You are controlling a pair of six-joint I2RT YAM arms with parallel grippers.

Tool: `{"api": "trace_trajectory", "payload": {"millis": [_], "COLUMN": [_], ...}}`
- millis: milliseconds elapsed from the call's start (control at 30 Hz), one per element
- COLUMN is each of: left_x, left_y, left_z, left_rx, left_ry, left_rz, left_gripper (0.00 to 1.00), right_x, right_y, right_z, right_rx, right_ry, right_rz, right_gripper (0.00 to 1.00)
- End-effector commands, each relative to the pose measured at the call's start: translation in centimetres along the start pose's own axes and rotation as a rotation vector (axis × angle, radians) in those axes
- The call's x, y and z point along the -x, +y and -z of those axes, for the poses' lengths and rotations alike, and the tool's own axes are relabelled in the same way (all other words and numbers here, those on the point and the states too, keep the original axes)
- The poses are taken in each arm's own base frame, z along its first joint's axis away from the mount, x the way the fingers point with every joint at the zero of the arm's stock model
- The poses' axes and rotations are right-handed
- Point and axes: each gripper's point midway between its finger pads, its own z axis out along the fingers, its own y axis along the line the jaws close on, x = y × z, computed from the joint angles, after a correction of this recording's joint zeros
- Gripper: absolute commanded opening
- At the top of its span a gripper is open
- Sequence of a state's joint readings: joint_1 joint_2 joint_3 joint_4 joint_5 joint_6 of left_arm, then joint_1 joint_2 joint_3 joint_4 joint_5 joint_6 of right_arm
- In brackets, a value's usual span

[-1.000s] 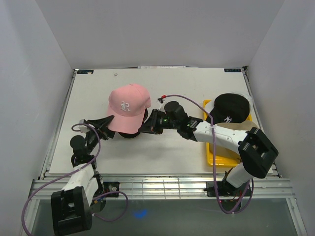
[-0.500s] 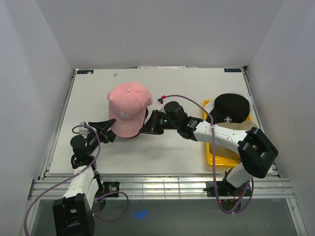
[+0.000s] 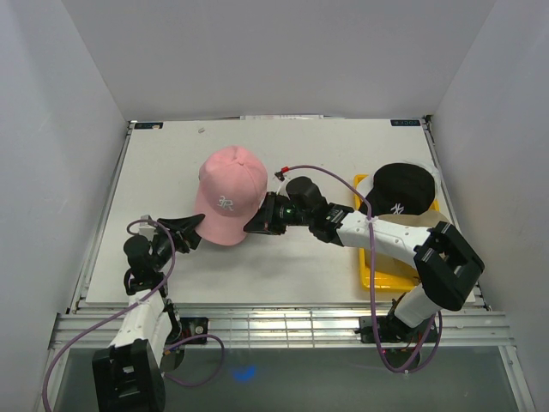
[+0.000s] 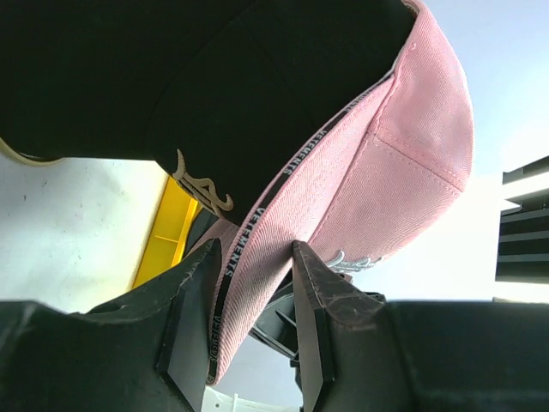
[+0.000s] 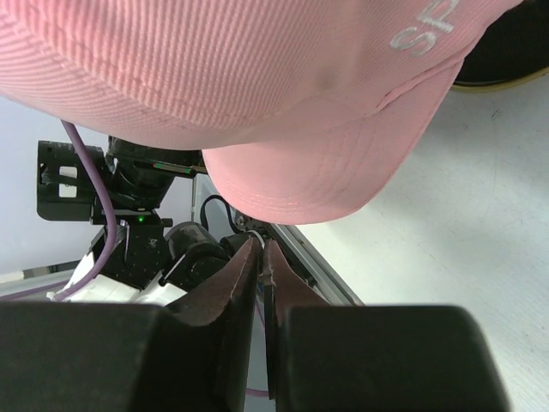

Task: Stack the hats

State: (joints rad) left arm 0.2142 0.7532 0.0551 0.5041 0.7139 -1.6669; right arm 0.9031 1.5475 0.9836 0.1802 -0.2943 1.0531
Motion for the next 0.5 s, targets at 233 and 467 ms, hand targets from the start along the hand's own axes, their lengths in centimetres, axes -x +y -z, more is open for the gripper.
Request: {"api": "trace_trajectory", "payload": {"millis": [233, 467], "left_x": [0.7, 1.3], "left_y": [4.9, 8.1], "left_z": [0.3, 0.6], "left_rx": [0.143, 0.276], "left_ry": [-0.044, -0.082], "left_rz": [0.076, 0.128], "left_gripper": [0.32, 0.29], "right_x": [1.8, 3.9], "right_y": [0.6, 2.5], "right_z": [0.9, 2.6], "right_rx": [-0.056, -0.109], "right_ry": [-0.050, -0.098], "right_rz": [0.112, 0.209], "right_gripper": [0.16, 0.18]}}
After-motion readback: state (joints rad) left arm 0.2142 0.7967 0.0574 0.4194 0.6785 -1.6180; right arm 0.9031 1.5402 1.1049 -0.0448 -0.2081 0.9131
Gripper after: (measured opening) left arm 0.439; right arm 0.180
